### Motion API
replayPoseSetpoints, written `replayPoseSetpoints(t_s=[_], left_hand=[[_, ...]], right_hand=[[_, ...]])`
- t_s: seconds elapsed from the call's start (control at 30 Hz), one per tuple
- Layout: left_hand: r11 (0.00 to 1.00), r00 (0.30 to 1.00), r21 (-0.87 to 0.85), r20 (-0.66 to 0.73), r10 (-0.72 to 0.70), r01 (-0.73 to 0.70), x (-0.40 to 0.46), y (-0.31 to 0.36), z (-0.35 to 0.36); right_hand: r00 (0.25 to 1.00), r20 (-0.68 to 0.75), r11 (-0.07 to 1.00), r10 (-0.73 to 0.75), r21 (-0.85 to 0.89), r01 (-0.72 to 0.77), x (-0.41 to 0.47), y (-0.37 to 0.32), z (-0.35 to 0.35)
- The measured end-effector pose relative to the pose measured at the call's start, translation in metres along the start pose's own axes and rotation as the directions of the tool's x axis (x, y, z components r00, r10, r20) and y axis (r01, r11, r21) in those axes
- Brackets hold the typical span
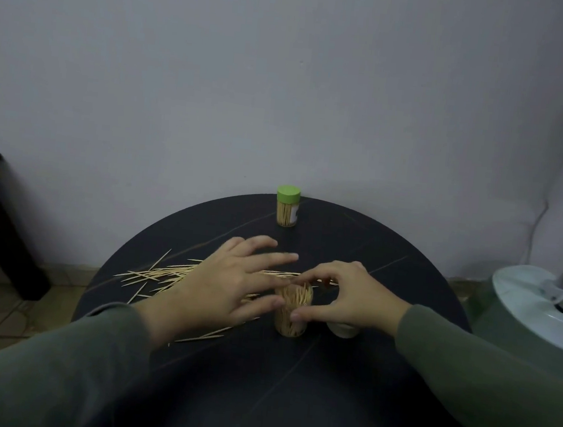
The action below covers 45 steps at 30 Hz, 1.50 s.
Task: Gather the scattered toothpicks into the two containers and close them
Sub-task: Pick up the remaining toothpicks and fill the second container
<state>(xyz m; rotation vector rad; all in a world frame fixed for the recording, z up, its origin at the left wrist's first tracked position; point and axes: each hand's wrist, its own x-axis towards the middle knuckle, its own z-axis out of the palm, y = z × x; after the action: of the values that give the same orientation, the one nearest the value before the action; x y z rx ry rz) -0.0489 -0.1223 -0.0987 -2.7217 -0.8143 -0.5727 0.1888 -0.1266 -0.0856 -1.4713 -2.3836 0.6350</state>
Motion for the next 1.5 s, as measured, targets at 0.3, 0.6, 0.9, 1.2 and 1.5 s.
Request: replayPoseSetpoints(t_s=[0.3,0.6,0.9,1.2,1.5], left_hand=[[0.996,0.998,-0.084,0.063,0.018,-0.012,0.003,0.006,0.003],[0.986,0.994,-0.167,0.112,0.002,0.017,0.003,0.002,0.001],[0.880,0.906,-0.262,0.266,-0.330,0.397,-0.008,-0.018,-0.024],[0.817,0.469,0.043,0.801,-0.373,0.576,-0.026,-0.023,-0.033],[0.794,0.559,-0.045,0.735,-0.385,0.606,-0.028,-0.019,-0.021]], right_hand=[[1.000,-0.017,1.000,-0.025,-0.003,0.025,0.002,0.003,0.002],[0.997,0.073,0.999,0.004,-0.046,-0.001,0.006,0.011,0.003],[1.000,-0.025,0.971,0.008,-0.240,-0.014,0.017,0.019,-0.006],[0.985,-0.052,0.846,0.167,-0.505,-0.170,0.032,0.021,0.004],[0.980,-0.072,0.832,0.188,-0.518,-0.198,0.052,0.019,0.014]])
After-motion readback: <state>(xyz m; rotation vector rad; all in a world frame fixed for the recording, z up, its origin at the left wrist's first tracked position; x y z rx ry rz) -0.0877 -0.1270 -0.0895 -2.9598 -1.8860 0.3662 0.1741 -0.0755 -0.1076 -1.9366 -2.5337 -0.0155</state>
